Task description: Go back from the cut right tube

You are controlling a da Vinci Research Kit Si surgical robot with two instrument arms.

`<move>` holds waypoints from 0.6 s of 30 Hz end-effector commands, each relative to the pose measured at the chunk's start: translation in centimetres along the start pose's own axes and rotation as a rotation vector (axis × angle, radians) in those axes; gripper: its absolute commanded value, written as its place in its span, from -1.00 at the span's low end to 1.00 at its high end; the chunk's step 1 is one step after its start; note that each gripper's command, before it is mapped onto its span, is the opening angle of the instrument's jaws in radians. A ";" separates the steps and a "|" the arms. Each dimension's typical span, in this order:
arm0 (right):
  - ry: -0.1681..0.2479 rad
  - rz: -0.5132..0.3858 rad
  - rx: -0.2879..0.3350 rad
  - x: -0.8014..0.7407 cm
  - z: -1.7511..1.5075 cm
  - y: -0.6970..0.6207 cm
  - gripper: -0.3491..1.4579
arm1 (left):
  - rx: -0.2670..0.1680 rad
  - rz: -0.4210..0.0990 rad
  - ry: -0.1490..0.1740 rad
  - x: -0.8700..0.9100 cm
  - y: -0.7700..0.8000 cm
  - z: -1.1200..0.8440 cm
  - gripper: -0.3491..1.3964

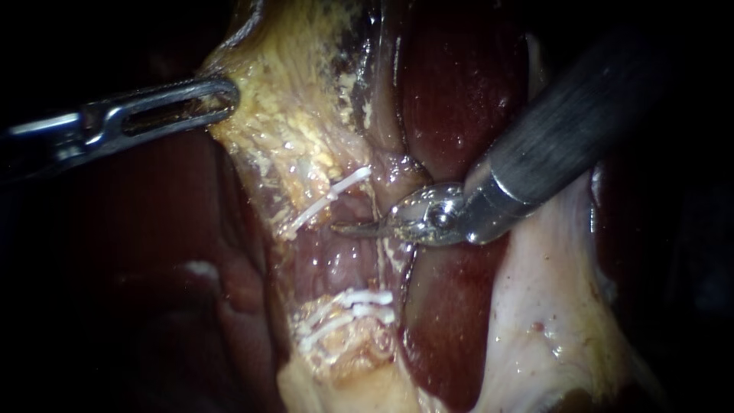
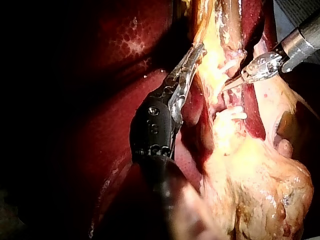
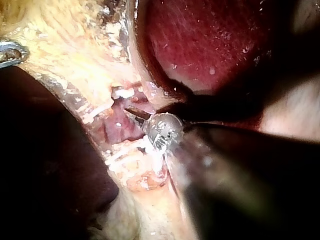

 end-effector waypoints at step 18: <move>0.001 0.027 -0.001 0.01 -0.01 -0.09 0.21 | 0.000 0.000 0.000 0.00 0.00 0.00 -1.00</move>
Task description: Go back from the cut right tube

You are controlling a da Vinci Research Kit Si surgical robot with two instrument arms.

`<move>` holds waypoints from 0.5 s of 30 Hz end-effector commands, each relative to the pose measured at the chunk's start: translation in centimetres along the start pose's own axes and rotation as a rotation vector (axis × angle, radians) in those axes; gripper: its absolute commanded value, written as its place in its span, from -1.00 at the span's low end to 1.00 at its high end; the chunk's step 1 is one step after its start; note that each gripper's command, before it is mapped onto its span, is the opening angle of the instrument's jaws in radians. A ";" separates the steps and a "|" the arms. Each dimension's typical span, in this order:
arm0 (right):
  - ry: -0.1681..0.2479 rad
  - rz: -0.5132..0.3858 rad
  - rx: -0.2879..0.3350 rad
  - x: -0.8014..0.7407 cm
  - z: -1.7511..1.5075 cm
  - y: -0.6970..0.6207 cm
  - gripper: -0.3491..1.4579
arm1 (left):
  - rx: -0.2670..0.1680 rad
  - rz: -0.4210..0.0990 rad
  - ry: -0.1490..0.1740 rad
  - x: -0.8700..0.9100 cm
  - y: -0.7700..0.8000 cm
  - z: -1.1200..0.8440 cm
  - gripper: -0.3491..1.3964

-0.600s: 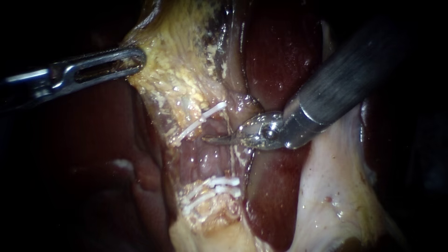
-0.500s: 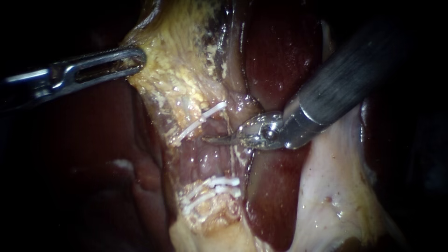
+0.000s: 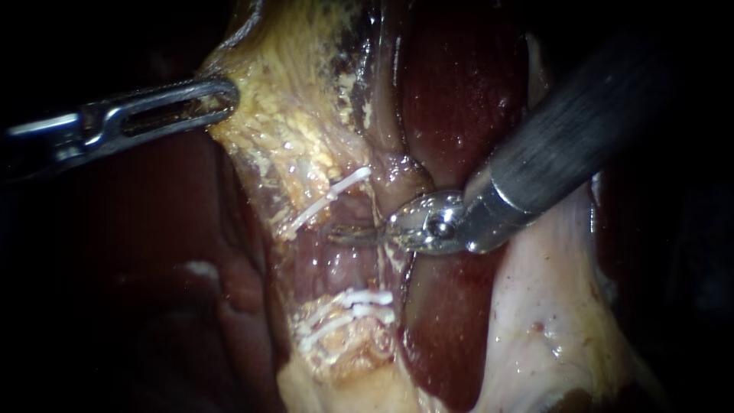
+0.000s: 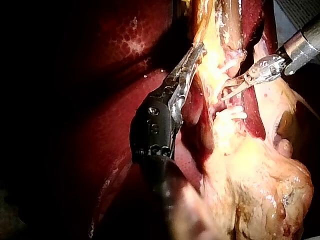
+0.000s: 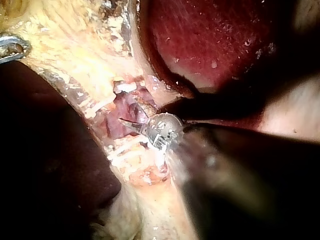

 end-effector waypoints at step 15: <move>0.021 -0.065 0.014 -0.10 -0.16 -0.06 0.36 | 0.000 0.000 0.000 0.00 0.00 -0.01 -1.00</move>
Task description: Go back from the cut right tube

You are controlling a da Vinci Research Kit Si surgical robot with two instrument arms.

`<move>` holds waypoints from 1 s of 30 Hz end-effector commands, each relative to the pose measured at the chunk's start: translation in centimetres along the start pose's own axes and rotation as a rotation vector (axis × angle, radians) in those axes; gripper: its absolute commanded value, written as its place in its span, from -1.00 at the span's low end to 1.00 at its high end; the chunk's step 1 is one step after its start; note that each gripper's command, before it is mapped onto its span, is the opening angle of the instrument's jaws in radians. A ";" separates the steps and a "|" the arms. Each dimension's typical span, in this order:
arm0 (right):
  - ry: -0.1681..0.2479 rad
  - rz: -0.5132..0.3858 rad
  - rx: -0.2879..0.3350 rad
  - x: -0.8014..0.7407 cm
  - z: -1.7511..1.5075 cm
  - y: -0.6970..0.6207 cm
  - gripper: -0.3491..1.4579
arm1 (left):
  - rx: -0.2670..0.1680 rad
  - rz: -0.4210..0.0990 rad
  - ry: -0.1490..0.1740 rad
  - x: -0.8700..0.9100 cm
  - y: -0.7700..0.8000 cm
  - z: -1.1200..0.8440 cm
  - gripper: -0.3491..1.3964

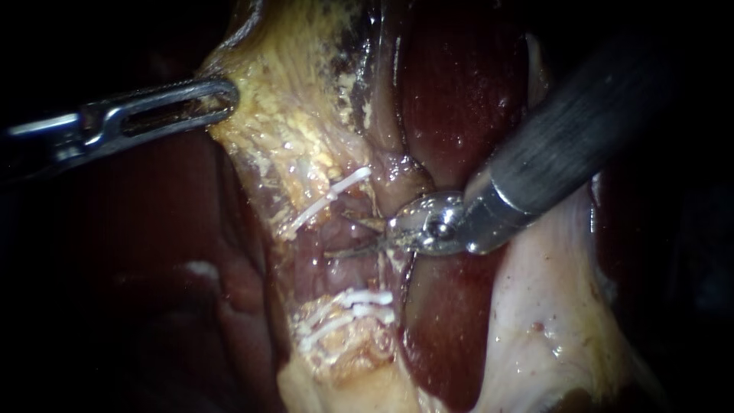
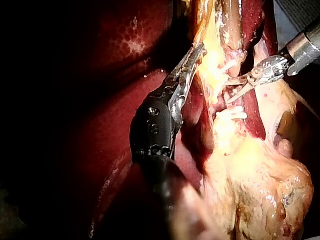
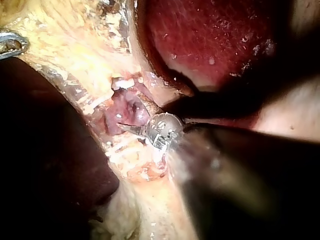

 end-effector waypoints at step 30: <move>0.236 -0.505 -0.095 -0.14 -1.42 0.23 0.99 | -0.004 0.002 -0.005 0.08 -0.06 0.08 -1.00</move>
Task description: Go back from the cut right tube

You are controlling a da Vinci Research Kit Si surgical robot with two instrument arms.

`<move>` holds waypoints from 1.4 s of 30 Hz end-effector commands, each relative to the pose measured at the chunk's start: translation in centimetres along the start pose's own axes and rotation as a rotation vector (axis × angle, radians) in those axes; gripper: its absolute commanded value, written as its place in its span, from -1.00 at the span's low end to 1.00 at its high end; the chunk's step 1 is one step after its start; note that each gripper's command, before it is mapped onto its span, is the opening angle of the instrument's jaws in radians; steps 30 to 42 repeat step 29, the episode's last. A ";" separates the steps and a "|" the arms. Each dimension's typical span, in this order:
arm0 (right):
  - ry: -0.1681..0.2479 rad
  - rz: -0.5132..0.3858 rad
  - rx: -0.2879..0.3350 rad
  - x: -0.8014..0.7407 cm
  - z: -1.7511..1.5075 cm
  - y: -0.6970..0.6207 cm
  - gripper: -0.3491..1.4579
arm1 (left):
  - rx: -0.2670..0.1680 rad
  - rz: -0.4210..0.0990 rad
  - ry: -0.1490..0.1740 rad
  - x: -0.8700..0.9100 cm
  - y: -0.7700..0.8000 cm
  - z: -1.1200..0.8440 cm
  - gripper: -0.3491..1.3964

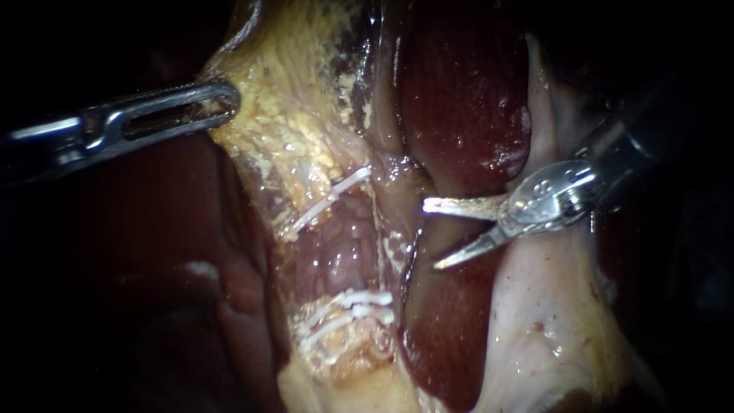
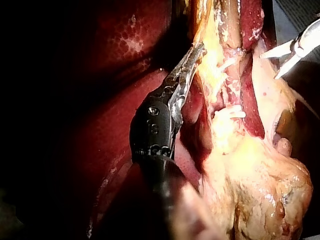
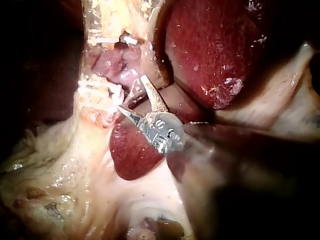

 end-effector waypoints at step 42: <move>0.017 0.002 0.033 0.01 0.06 -0.07 0.99 | 0.057 0.013 0.053 0.55 -0.04 0.87 -1.00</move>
